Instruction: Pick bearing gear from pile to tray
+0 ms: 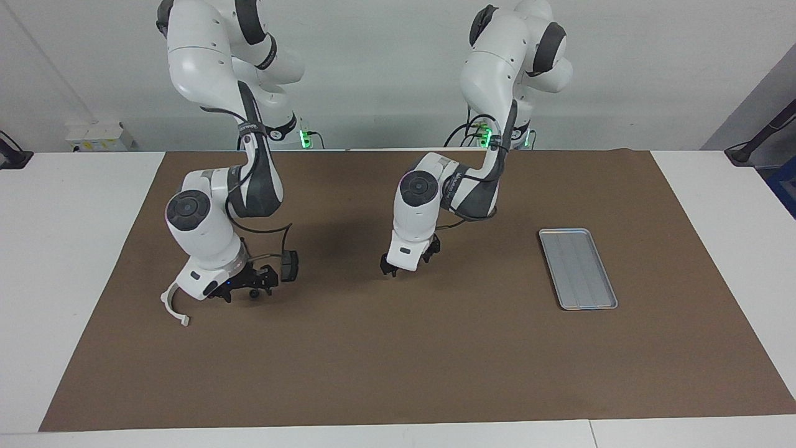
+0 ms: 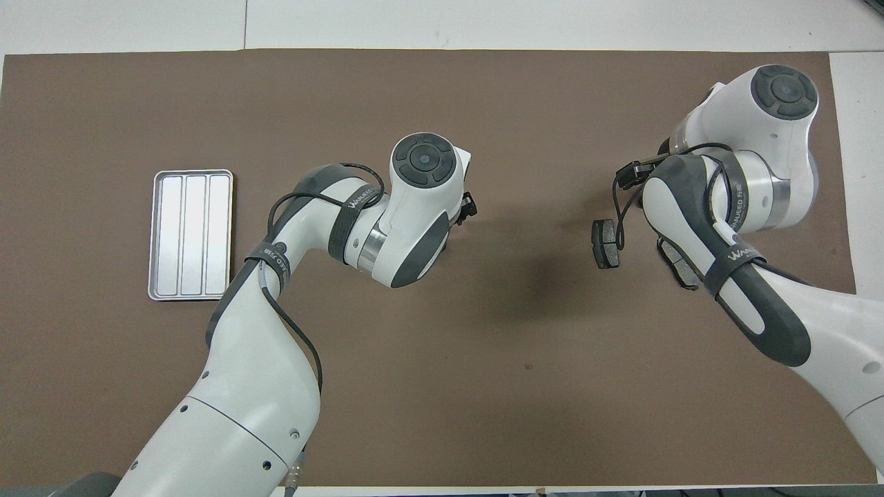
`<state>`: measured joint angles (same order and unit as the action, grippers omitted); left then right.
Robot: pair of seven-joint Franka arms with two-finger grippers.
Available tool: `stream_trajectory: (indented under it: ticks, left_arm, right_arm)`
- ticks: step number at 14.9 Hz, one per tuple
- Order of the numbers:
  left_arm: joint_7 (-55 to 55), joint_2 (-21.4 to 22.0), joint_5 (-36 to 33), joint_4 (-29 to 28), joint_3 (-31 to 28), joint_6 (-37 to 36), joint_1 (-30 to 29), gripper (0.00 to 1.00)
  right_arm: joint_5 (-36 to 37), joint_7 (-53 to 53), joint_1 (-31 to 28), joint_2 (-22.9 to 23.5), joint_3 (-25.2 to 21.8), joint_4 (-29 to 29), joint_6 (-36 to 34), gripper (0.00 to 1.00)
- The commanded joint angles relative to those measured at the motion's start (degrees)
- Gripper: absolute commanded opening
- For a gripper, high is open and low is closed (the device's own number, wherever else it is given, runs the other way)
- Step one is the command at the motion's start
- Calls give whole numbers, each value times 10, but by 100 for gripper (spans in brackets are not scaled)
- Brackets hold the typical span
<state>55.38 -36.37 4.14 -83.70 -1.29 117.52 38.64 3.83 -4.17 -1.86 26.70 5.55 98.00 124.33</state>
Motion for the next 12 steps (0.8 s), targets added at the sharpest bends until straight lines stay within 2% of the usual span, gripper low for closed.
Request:
stream_trajectory:
  ticks: [1, 4, 9, 12]
  left_arm:
    - [27, 1, 10, -4, -10, 0, 8, 100]
    - [32, 4, 10, -31, -9, 29, 9, 93]
    - [57, 8, 18, -33, -7, 25, 15, 84]
    - [66, 8, 22, -34, -7, 26, 18, 82]
  right_arm:
    - [3, -18, -11, -15, 9, 41, 28, 100]
    - [3, -21, -12, -15, 9, 54, 36, 100]
    - [3, -21, -14, -15, 9, 56, 36, 100]
    - [3, -24, -21, -15, 9, 66, 43, 99]
